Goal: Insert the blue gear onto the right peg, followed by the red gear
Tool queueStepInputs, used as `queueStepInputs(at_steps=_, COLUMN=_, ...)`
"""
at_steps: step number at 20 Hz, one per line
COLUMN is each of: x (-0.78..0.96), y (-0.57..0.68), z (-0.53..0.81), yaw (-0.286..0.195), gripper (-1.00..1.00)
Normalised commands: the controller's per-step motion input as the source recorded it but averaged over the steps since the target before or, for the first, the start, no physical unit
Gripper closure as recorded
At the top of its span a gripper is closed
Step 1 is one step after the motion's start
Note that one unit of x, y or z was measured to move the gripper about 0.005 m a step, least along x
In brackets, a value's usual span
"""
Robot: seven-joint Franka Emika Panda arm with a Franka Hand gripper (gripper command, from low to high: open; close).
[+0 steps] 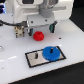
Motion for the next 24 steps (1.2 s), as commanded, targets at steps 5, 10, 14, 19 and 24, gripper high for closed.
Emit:
queueStepInputs(at_steps=5, x=0.17, y=-0.31, z=0.00, yaw=0.000, gripper=-1.00)
queueStepInputs(at_steps=10, x=-0.12, y=-0.03, z=-0.18, yaw=0.000, gripper=-1.00)
queueStepInputs(at_steps=14, x=-0.13, y=0.00, z=-0.24, yaw=0.000, gripper=-1.00)
queueStepInputs(at_steps=19, x=-0.15, y=0.00, z=-0.26, yaw=0.000, gripper=-1.00)
queueStepInputs(at_steps=24, x=-0.16, y=0.01, z=-0.19, yaw=0.000, gripper=1.00)
